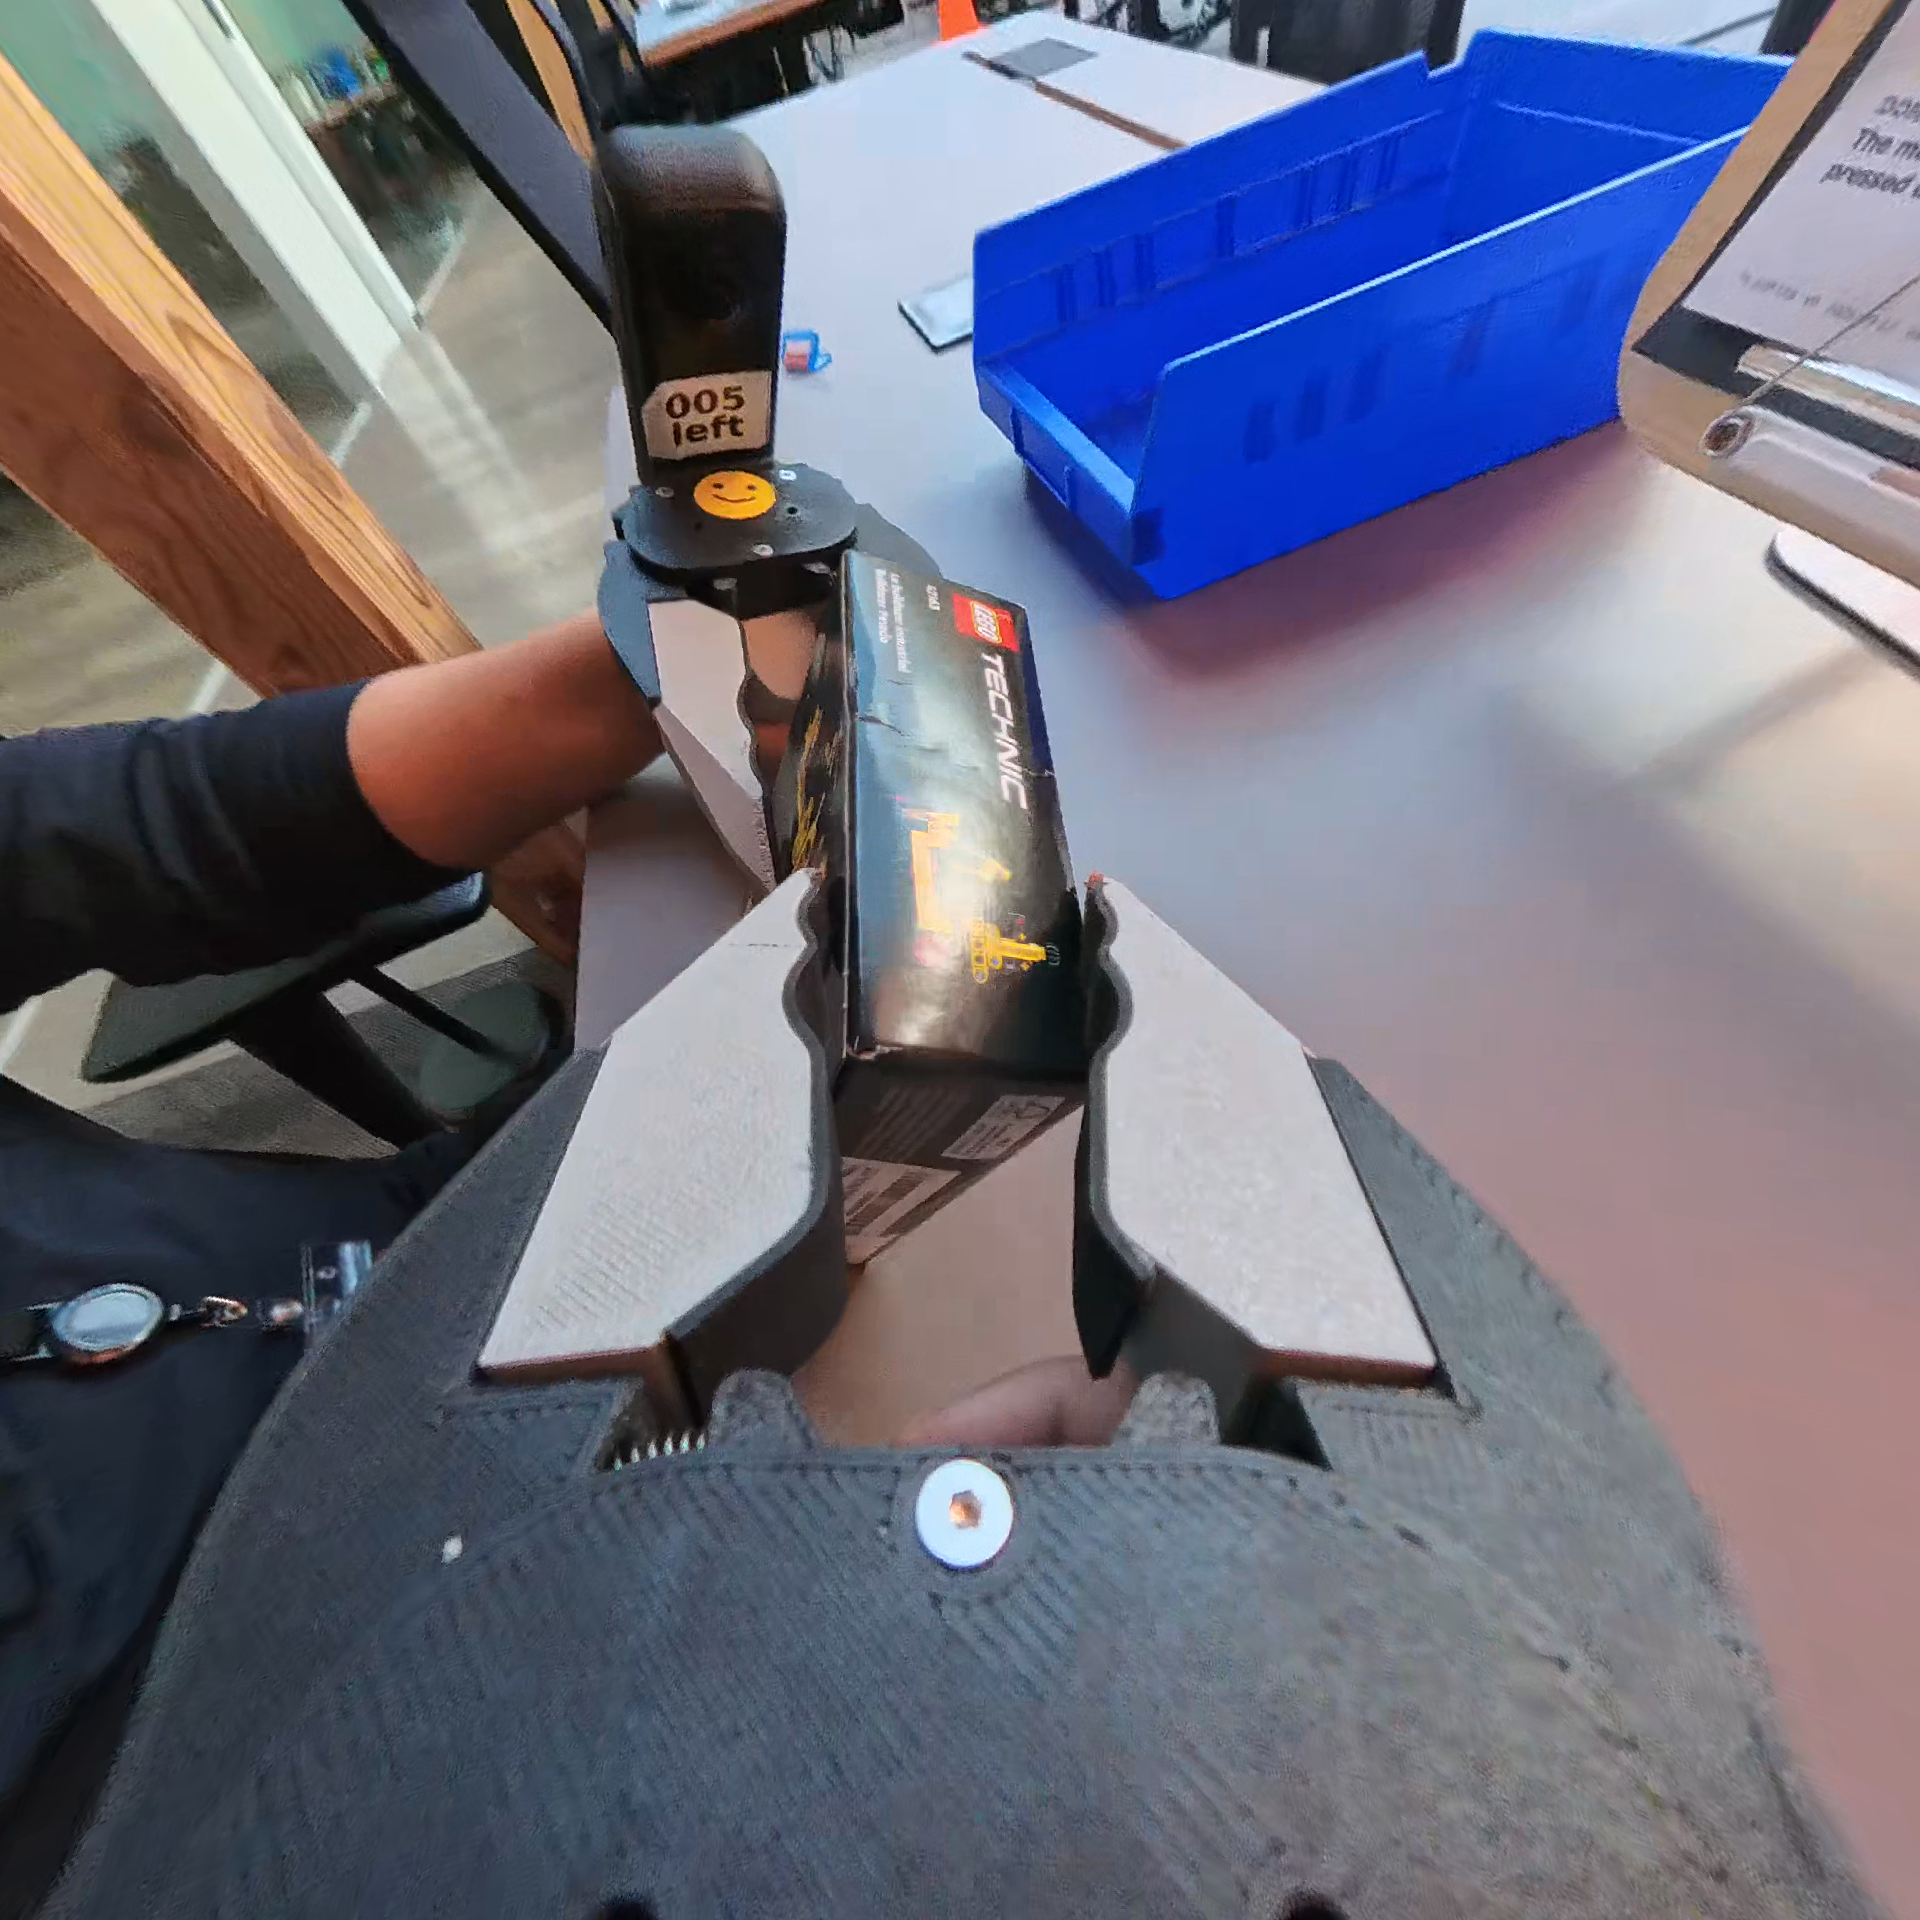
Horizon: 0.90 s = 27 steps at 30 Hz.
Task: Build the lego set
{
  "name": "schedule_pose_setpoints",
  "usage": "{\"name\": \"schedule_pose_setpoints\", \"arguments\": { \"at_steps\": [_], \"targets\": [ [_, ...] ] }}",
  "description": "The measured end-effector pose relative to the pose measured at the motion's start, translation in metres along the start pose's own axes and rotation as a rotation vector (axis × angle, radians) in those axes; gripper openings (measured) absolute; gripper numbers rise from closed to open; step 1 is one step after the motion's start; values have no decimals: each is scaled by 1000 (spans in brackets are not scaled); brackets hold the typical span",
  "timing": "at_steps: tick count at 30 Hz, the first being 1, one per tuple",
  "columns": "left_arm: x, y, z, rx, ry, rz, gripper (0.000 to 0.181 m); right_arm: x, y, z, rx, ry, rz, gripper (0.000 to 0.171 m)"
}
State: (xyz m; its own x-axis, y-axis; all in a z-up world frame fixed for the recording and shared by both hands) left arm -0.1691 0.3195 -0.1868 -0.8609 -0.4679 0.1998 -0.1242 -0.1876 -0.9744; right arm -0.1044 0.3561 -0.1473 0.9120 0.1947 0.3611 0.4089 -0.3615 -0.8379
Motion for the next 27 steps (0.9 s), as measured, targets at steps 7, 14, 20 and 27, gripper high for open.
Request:
{"name": "schedule_pose_setpoints", "arguments": {
  "at_steps": [7, 14, 20, 27],
  "targets": [
    [-10, -6, -14, 163, 39, 50, 61, -9, 4, 12, -23, -69, 5, 45],
    [-7, -8, -12, 169, 23, 73, 58, -8, -3, 2, 197, 59, -100, 37],
    [-7, -9, -8, 145, 17, 79, 58, -8, -20, -8, 354, 252, -263, 27],
    [-6, -10, -5, 113, 6, 91, 58, -13, -16, -16, 427, 315, -454, 26]
  ]
}}
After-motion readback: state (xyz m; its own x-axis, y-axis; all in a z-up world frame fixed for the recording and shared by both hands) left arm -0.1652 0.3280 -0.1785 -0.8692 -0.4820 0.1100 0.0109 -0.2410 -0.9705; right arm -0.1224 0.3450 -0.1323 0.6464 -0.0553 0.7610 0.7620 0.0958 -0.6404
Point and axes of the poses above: each gripper's, where its closed fingertips meet, x back along the fingers, y out of its underside, z = x × y across the jaws, the point moved 2 cm from there along x, back along the fingers, and after that the axes turned 11 degrees about -x, right-handed, at the moved point
